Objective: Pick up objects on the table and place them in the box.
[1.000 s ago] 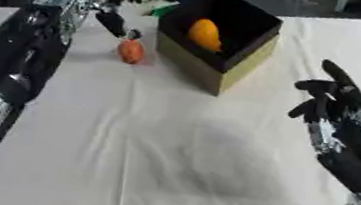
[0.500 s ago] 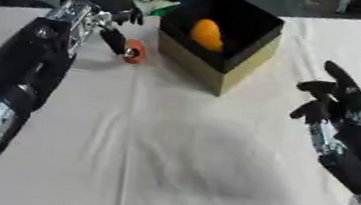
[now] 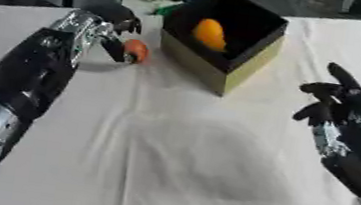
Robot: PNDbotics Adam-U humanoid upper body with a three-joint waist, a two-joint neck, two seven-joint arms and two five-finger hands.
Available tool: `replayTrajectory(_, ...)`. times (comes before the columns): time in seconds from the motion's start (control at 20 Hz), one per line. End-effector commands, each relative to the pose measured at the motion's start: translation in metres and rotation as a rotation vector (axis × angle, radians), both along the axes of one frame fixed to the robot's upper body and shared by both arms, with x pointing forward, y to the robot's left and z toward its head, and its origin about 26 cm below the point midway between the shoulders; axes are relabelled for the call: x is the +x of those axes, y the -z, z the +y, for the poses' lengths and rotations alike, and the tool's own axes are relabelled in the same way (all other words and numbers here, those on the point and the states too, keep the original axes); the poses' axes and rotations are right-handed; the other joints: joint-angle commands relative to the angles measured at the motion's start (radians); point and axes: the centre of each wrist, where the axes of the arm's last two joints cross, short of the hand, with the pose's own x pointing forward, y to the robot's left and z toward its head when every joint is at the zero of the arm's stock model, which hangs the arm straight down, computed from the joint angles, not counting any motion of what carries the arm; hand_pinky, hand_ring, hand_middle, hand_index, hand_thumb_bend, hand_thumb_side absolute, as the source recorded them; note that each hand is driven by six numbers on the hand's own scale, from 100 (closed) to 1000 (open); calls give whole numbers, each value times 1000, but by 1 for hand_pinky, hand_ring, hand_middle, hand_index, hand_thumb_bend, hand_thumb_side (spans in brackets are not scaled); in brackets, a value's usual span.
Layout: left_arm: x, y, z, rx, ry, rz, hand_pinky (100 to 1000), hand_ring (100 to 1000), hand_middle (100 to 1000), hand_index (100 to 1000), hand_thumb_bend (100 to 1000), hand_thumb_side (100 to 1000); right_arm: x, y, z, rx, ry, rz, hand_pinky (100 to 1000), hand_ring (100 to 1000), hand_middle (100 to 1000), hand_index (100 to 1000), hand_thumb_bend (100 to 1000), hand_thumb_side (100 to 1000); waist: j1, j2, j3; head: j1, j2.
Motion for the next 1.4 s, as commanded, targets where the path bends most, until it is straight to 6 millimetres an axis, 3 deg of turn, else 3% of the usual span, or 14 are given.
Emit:
replayTrajectory(0.05, 1, -6, 4, 13, -12, -3, 693, 584, 641, 749, 301, 187, 0, -7, -2, -8, 2, -24, 962, 537, 721, 1000, 100, 540, -8, -12, 1, 1, 3)
replayTrajectory(0.25, 1, -1, 4, 26, -5, 10, 655, 507, 541, 665, 166, 186, 1, -7, -2, -8, 2, -25, 962, 537, 721, 1000, 100, 539, -8, -11, -1, 0, 2)
replayTrajectory(0.45, 1, -11, 5, -3, 8, -66, 601, 422, 423, 549, 102, 179, 1, -7, -2, -7, 4, -25, 963, 537, 721, 1000, 100, 539, -8, -12, -2, -1, 2)
replayTrajectory(0.55, 1, -23, 5, -30, 26, -127, 597, 417, 414, 541, 100, 178, 0, -7, -2, -7, 3, -26, 963, 537, 721, 1000, 100, 539, -7, -12, -2, -2, 2)
replayTrajectory(0.85, -3, -88, -4, -122, 138, -350, 596, 413, 407, 545, 100, 177, 0, -6, -2, -9, 2, -22, 963, 537, 721, 1000, 100, 539, -6, -16, 0, -1, 4)
replayTrajectory(1.05, -7, -101, -7, -162, 158, -390, 596, 413, 407, 545, 100, 177, 0, -6, -2, -10, 1, -21, 963, 537, 721, 1000, 100, 539, -5, -16, 0, -1, 3)
replayTrajectory(1.25, -15, -126, -44, -247, 270, -500, 599, 420, 404, 556, 100, 170, 1, -6, 0, -9, -11, -19, 964, 537, 721, 1000, 100, 537, -6, -18, -14, 8, -1)
replayTrajectory(1.4, -20, -122, -70, -303, 342, -528, 601, 427, 412, 561, 100, 168, 1, -7, 2, -11, -21, -21, 964, 537, 721, 1000, 100, 539, -5, -16, -24, 15, -6)
